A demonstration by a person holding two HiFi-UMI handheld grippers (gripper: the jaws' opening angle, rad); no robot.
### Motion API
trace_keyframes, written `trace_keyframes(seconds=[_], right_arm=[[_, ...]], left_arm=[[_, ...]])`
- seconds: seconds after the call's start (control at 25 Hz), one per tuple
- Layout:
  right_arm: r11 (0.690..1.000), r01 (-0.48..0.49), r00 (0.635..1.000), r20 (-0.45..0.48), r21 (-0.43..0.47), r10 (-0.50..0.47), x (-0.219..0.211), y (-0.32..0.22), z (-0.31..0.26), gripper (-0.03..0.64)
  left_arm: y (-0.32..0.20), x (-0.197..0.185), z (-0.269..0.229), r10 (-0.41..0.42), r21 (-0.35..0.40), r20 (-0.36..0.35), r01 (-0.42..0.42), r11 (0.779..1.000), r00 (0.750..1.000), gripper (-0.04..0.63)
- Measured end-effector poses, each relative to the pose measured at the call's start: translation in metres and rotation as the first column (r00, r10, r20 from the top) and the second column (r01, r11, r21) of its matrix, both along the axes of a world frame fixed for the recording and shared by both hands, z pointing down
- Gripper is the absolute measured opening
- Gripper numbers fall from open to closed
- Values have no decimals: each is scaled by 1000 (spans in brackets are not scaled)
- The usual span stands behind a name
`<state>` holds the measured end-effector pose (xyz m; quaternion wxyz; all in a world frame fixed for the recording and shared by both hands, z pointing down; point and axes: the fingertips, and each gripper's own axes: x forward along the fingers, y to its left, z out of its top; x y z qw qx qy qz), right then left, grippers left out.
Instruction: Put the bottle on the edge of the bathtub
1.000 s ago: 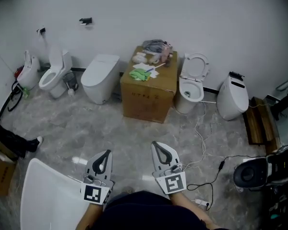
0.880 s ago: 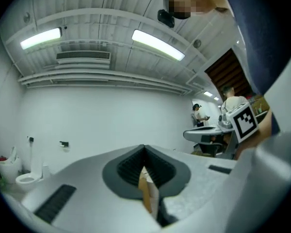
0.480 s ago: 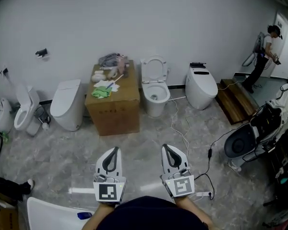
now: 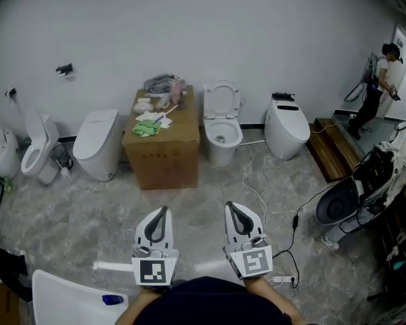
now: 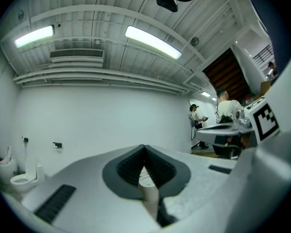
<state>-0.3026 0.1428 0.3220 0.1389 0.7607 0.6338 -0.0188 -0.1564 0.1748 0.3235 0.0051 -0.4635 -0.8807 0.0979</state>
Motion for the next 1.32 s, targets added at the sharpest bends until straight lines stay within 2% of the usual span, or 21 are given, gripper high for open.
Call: trace_keyframes(seconds=[0.64,1.0,1.16,1.32], right_arm=[[998,65,998,5,27,-65,27,10,6,17],[995,88,996,-12,40,-87,31,15,9,17],[994,98,995,-11,54,-98,34,15,15,17],[994,85,996,-28,68,-83,26,17,20,17]], left_arm=[[-1,21,5,-49,8,-4,49,999,999,2],[-1,27,9,-70,4,-28,70,998,997,2],[-1,30,14,-85,25,-13,86,996,996,2],[0,23,14,-73,10,-31,74,997,997,2]])
